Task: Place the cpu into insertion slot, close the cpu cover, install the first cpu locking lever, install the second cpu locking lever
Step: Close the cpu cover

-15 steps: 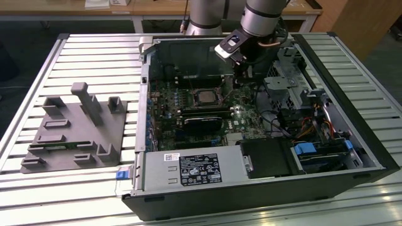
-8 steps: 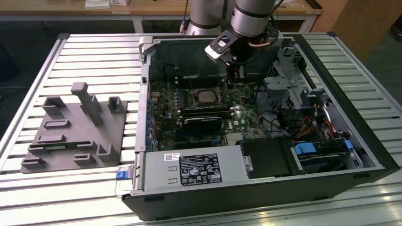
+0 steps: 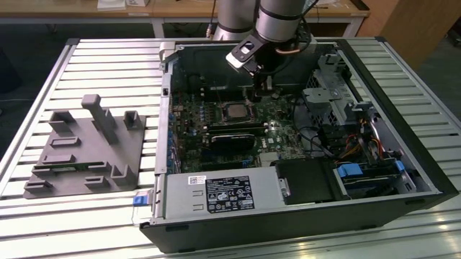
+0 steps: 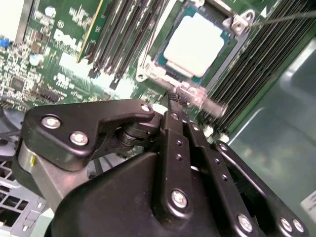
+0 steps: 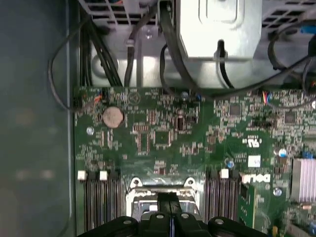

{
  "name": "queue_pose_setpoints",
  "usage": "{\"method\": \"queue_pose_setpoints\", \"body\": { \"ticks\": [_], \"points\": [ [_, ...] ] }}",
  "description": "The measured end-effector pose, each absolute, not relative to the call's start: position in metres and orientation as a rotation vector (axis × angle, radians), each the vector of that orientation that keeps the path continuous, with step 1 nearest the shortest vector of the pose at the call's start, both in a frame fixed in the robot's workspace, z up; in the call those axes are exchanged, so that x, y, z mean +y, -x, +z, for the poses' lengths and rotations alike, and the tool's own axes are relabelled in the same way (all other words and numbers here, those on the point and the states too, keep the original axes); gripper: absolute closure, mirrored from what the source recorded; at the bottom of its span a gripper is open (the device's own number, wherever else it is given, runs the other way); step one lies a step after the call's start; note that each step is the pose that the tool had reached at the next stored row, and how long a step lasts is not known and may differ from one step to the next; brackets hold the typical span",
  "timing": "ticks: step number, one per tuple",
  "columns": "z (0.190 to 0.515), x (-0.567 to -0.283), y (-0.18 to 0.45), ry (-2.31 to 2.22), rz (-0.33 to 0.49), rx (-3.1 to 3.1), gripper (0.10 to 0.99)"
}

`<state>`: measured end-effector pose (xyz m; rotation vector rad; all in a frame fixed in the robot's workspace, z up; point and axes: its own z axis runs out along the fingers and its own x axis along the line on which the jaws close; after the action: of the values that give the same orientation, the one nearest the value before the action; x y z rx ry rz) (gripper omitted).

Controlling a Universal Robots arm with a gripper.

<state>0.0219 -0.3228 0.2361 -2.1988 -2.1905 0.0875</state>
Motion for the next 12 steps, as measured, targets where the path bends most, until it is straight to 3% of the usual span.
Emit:
{"method": "queue_pose_setpoints", "body": {
  "ticks": [12],
  "points": [
    [0.230, -0.323, 0.013, 2.206, 0.073, -2.197, 0.980]
  ]
}}
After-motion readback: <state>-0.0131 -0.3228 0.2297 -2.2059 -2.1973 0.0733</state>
